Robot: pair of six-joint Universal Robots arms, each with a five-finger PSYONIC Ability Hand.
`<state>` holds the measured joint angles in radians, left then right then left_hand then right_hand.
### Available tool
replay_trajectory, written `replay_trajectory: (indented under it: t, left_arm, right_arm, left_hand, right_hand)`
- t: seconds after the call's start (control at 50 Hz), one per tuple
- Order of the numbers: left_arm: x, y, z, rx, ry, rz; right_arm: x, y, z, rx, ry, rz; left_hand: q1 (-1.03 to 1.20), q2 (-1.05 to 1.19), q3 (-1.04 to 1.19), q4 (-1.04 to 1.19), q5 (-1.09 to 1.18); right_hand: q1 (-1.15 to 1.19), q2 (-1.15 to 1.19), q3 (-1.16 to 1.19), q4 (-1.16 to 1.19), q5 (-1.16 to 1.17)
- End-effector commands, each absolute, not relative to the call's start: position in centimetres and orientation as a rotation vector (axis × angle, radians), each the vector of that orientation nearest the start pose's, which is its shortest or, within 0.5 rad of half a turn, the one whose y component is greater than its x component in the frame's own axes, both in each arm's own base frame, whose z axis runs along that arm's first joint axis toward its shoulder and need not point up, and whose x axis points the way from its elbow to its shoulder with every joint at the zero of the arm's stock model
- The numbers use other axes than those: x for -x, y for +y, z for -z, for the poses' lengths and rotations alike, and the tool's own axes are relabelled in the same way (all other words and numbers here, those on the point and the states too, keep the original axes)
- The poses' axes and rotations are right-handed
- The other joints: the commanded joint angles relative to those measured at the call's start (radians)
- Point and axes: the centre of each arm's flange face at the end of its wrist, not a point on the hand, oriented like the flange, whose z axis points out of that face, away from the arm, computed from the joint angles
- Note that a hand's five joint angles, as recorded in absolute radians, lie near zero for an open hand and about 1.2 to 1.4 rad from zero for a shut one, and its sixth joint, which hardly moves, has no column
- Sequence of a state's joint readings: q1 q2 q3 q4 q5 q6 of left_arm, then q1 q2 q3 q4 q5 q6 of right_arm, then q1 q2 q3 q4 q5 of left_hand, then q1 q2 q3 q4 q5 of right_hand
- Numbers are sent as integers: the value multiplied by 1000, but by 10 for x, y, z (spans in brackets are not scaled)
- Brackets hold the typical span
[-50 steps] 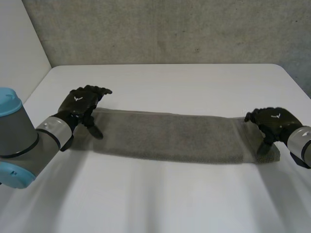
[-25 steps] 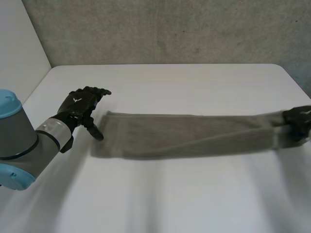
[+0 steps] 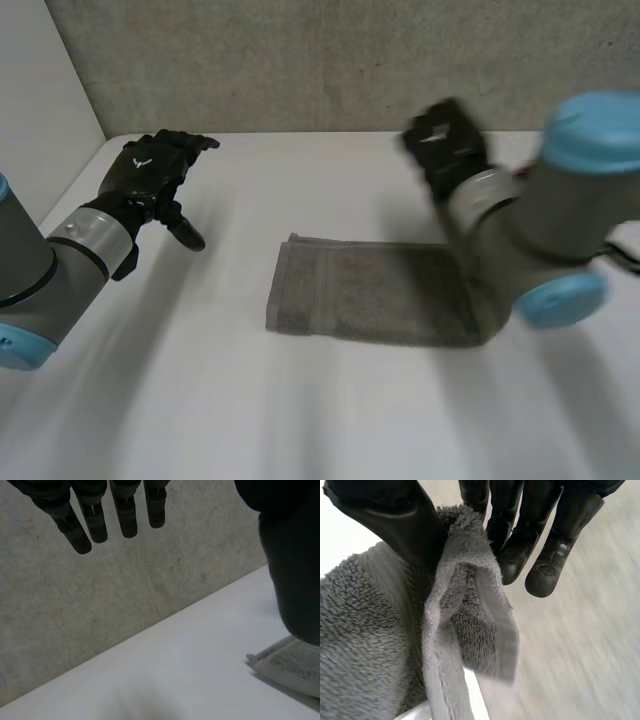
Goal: Fold the towel.
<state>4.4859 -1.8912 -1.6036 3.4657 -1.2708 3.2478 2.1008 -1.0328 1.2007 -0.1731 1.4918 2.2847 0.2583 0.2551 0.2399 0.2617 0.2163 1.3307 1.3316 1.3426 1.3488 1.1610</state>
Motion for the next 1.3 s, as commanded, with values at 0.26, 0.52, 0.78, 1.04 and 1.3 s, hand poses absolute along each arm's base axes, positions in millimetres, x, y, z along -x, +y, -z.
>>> replay_trajectory:
  t: [0.26, 0.52, 0.78, 1.04, 1.3]
  left_arm:
    - [248, -312, -228, -785, 2335, 2413]
    - [289, -290, -230, -953, 2323, 2483]
    - [344, -285, -178, -974, 2392, 2367]
    - [349, -294, -140, -1002, 2284, 2207]
    - [341, -262, -107, -1087, 2327, 1996]
  right_arm:
    - [-408, -216, -137, 1948, 1403, 1979]
    - [-341, -251, -215, 1168, 1800, 1895]
    - [-258, -271, -168, 972, 2249, 1638]
    - [-250, -268, -136, 1005, 2321, 1602]
    - [-242, -277, -135, 1351, 2406, 1770]
  left_hand:
    - [-84, -81, -65, -87, -216]
    - [-84, -81, -65, -87, -216]
    - [-83, -80, -65, -86, -216]
    - [-80, -77, -62, -83, -213]
    - [-74, -71, -56, -78, -207]
  right_hand:
    - [-1156, -1157, -1168, -1174, -1161]
    - [-1156, -1157, -1168, -1174, -1161]
    - [-1156, -1157, -1168, -1174, -1161]
    - [-788, -789, -800, -806, -793]
    - [66, 65, 54, 47, 61]
